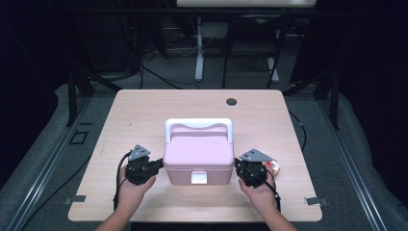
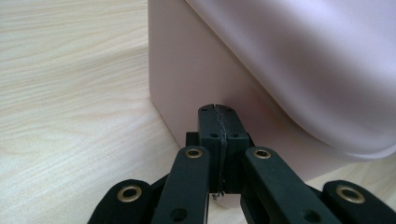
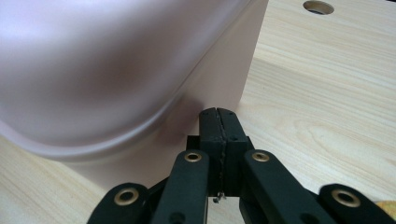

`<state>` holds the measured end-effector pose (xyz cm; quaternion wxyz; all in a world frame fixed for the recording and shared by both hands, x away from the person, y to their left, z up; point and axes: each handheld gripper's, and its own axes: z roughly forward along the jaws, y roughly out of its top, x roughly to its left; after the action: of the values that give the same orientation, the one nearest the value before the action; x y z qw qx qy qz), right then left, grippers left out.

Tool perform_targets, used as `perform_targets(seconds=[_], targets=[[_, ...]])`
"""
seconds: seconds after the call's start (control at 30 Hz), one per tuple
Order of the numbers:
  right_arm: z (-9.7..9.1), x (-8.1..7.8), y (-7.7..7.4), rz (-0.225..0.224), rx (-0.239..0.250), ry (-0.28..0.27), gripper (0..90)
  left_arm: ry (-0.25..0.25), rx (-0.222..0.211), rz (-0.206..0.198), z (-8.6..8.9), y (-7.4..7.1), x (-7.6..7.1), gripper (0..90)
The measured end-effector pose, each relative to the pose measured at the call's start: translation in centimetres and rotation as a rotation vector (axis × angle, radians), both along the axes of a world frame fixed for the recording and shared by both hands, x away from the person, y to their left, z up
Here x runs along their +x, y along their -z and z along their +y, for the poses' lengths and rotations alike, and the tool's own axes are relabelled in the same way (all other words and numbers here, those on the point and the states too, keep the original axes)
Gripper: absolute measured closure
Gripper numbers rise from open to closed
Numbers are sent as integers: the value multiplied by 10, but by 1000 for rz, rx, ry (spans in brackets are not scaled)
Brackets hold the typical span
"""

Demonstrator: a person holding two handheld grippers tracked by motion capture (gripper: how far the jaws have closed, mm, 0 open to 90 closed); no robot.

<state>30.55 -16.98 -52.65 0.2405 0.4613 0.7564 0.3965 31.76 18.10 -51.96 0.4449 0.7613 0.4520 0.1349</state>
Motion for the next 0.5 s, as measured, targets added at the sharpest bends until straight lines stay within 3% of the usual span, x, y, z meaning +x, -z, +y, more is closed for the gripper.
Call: perform_targets(seconds=[0.5], targets=[[-7,-16,-1,1,-11,-8,900,38,-4,10,-4,-1,-14,900]])
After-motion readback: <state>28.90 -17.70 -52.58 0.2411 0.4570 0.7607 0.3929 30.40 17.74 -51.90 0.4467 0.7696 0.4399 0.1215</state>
